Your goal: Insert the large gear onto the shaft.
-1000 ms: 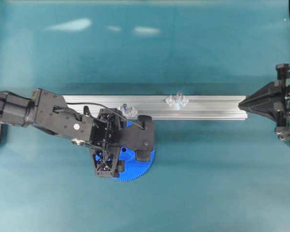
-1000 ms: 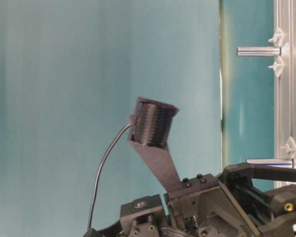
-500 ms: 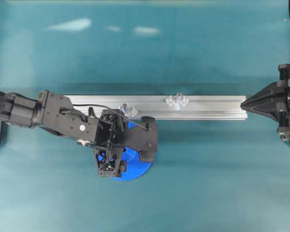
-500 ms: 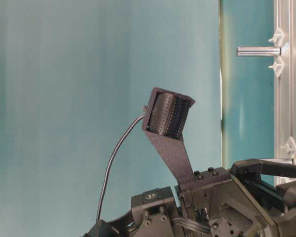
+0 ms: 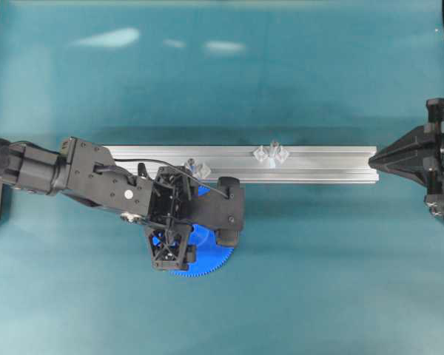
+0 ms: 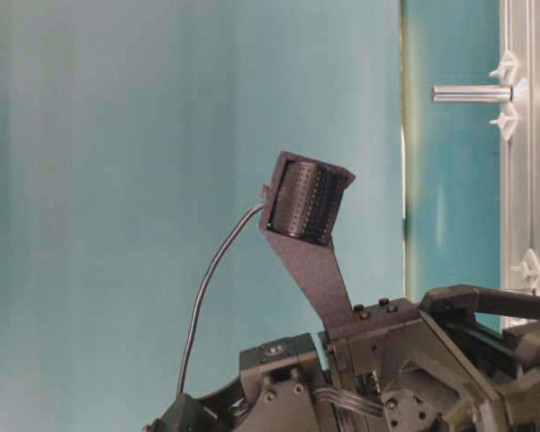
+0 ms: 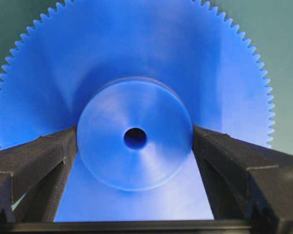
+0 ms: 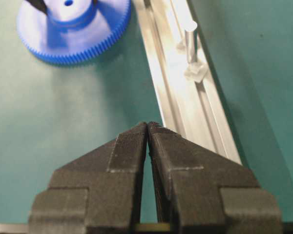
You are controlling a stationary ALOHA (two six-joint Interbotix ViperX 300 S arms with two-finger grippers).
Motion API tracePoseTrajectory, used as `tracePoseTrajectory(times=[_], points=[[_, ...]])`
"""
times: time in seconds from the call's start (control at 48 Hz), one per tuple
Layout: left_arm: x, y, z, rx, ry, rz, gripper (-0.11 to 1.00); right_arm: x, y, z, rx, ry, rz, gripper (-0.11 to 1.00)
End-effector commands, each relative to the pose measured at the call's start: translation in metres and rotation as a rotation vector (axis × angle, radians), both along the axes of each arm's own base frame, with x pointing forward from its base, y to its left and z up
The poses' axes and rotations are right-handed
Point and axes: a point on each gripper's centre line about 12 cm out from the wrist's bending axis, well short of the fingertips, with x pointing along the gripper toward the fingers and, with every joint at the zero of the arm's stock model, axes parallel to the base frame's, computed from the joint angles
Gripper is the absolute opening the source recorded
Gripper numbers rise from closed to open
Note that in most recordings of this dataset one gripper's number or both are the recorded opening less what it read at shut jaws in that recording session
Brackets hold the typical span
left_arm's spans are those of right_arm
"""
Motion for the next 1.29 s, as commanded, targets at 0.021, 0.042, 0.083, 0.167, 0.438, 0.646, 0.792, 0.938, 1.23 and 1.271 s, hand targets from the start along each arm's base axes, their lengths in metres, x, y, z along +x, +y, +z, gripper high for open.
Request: tracePoseTrajectory(times=[0.021,0.042,0.083,0.167,0.438,0.646,0.792,0.938,1.23,1.271], points=[[0.004,0.002,0.004,-0.002,-0.015,0.007,0.94,0.002,-0.001,0.004,0.008,-0.011,-0.009,0.14],[0.004,0.003,0.003,-0.002,-0.014,0.010,0.94,0.002,-0.001,0.004,0.009,-0.010,-0.009,0.14],[0.003,0.002,0.002,-0.001,-0.009,0.007,0.94,0.002,-0.001,0.004,0.008,-0.011,-0.009,0.14],[0.002,0.002,0.000,0.001,0.008,0.008,0.94,0.002,-0.001,0.004,0.008,-0.011,-0.009,0.14],[-0.004,0.003,-0.005,0.009,0.070,0.009,0.76,0.002,-0.001,0.004,0.010,-0.013,-0.009,0.14],[-0.004,0.004,-0.001,0.009,0.061,0.011,0.76,0.002,-0.001,0.004,0.011,-0.013,-0.010,0.14],[-0.004,0.003,0.000,0.008,0.059,0.007,0.76,0.002,-0.001,0.003,0.022,-0.012,-0.016,0.14],[-0.003,0.003,0.003,0.008,0.052,0.006,0.76,0.001,-0.001,0.002,0.033,-0.010,-0.022,0.14],[-0.002,0.002,0.012,0.005,0.027,0.005,0.76,0.001,-0.001,0.000,0.034,-0.007,-0.024,0.14],[-0.001,0.002,0.014,0.005,0.023,0.005,0.76,0.001,-0.001,0.000,0.035,-0.008,-0.024,0.14]])
